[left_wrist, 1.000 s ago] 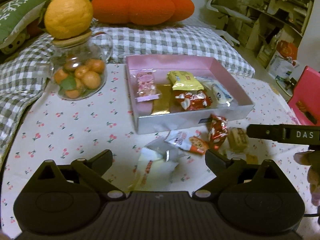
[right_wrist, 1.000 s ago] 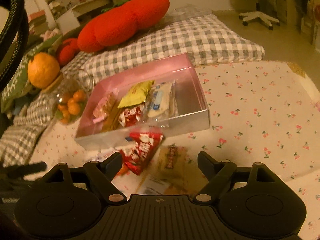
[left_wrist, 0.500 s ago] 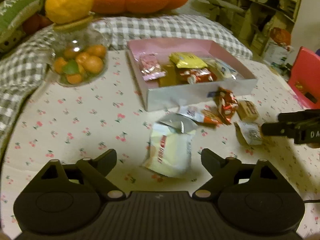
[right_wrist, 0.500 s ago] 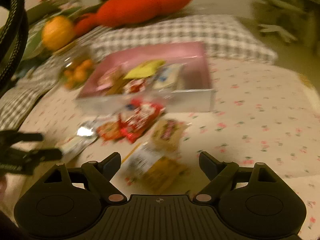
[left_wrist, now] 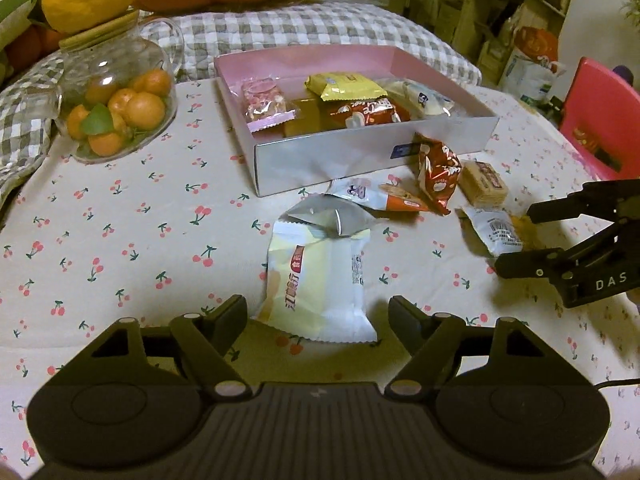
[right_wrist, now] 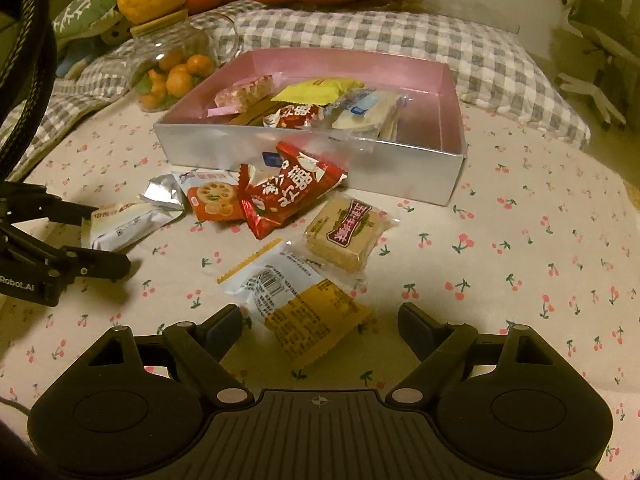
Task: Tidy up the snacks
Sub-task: 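Grasp the cream pack with the left tool while the right tool grasps the yellow-label clear pack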
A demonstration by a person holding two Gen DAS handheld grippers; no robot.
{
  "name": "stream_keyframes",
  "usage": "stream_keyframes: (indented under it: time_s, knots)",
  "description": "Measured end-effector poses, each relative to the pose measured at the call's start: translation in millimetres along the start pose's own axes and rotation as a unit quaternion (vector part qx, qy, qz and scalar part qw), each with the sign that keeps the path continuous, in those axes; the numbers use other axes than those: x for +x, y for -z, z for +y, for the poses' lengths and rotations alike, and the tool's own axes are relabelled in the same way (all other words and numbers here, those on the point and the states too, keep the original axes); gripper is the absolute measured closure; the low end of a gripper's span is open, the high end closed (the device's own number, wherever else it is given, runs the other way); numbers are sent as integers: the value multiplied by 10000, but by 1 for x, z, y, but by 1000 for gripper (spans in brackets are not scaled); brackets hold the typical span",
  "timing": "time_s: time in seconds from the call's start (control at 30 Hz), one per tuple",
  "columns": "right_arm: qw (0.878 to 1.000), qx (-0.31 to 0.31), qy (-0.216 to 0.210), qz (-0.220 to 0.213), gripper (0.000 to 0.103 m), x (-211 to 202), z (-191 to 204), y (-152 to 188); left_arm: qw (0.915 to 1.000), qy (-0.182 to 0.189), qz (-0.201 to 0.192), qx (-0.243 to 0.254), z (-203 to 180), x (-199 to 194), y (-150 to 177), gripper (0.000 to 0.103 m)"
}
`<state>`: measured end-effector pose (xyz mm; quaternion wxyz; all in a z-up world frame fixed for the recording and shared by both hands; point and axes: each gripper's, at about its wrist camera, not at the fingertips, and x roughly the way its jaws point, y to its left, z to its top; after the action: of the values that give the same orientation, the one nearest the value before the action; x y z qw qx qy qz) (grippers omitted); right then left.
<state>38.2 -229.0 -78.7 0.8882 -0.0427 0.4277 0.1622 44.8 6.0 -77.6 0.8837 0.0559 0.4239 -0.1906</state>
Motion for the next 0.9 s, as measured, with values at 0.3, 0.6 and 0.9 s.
stream_keyframes:
  time_s: [0.3,0.6,0.9]
  knots:
    - [9994,-330,-105,10,16,6,12,-6,10000,-19,40,17,1,4,-5,40]
    - [9961,-708,-518,57,16,3,37,-3,9998,3,182,-100,11,-1,-6,47]
    - [9944,-836,-645,-28,17,-3,47,-3,9996,-13,260,56,14,-3,-3,47]
